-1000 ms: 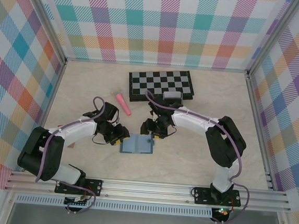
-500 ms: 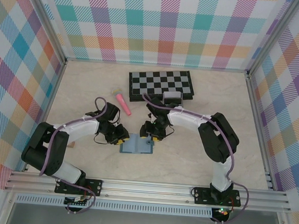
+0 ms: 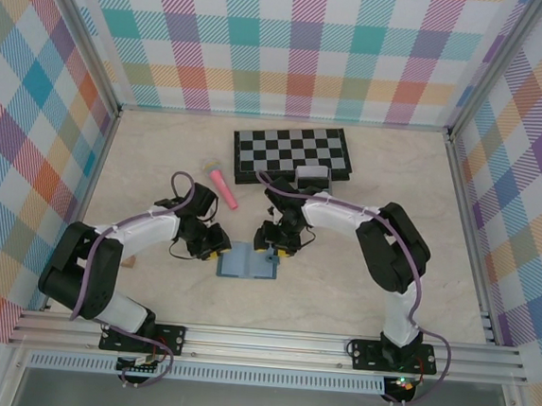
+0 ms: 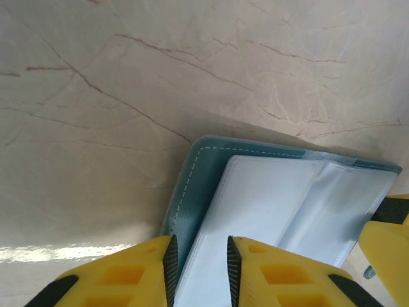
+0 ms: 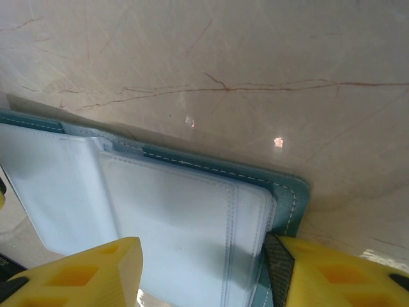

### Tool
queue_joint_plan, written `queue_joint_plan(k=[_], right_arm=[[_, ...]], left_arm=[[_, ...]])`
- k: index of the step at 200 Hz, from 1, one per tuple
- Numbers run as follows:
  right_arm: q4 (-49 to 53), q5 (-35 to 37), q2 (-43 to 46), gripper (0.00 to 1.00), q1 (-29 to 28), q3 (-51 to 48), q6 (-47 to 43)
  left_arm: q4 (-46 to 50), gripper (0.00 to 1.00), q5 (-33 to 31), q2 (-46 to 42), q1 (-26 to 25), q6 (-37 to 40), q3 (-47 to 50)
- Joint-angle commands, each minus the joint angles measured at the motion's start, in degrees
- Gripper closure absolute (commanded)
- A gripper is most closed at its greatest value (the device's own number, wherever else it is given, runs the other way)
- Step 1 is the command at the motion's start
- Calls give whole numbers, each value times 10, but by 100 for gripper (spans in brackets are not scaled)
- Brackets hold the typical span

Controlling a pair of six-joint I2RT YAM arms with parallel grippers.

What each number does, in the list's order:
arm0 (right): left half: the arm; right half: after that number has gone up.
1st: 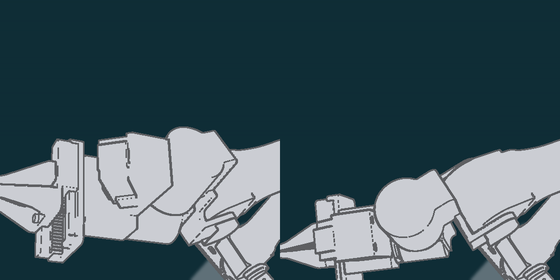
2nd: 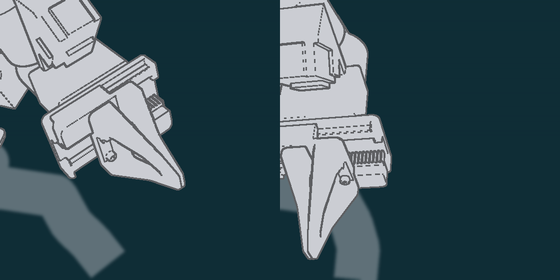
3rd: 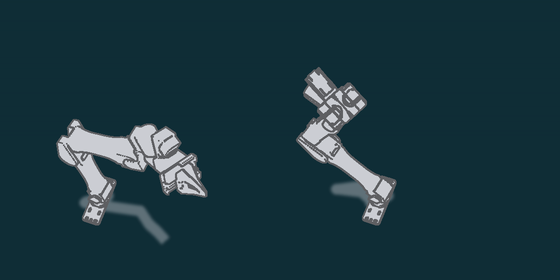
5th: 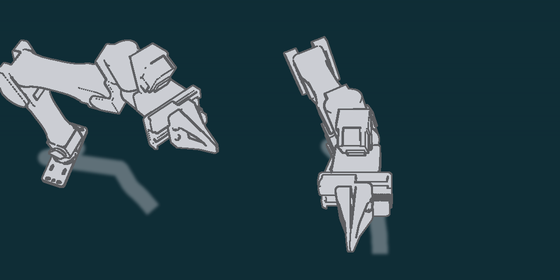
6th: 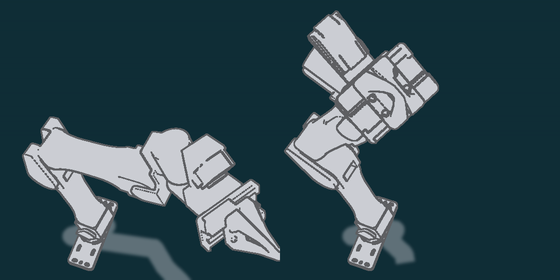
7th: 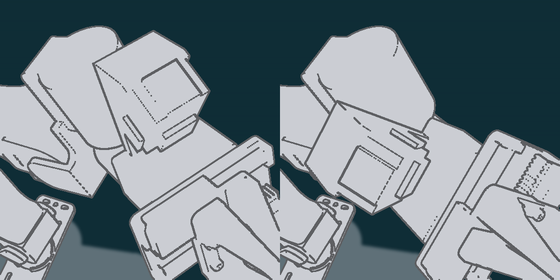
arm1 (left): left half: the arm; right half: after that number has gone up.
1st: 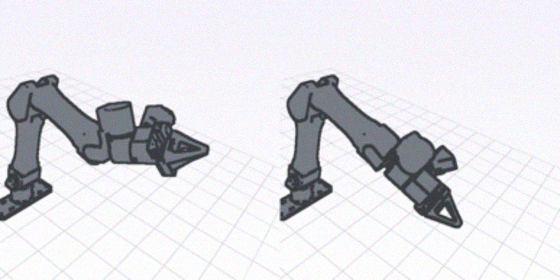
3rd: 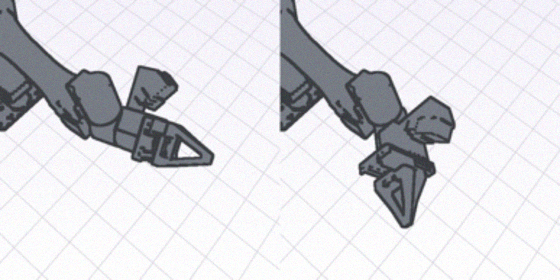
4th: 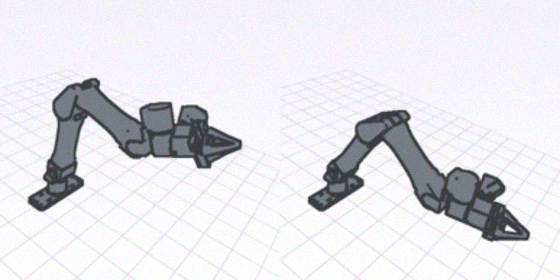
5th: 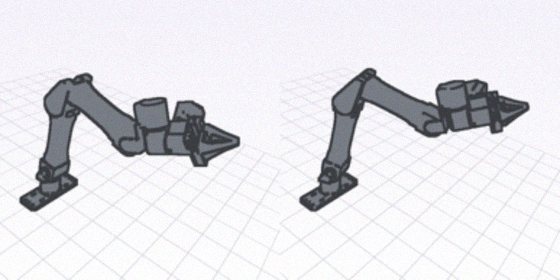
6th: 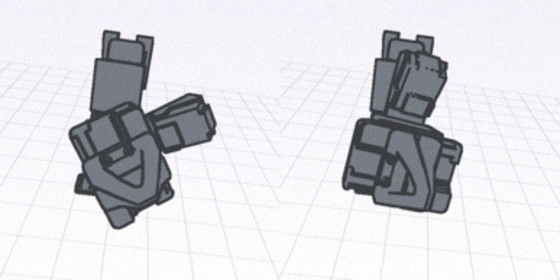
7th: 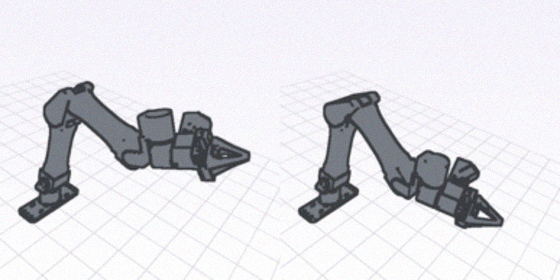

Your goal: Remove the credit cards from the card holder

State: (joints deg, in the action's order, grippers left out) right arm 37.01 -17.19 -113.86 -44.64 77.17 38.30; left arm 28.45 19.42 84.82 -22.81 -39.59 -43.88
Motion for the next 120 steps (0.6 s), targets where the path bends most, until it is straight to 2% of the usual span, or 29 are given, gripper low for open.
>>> queue_joint_plan(k=[1,46,120], right_arm=[[12,-8,-20,45,-3,14,-9],[21,-18,-30,45,-3,24,-15],[28,-34,-42,46,-3,34,-22]], left_arm=[[3,72,6,8,-5,7,-13],[-20,76,32,19,-6,0,-9],[-39,76,61,32,-13,-4,-7]])
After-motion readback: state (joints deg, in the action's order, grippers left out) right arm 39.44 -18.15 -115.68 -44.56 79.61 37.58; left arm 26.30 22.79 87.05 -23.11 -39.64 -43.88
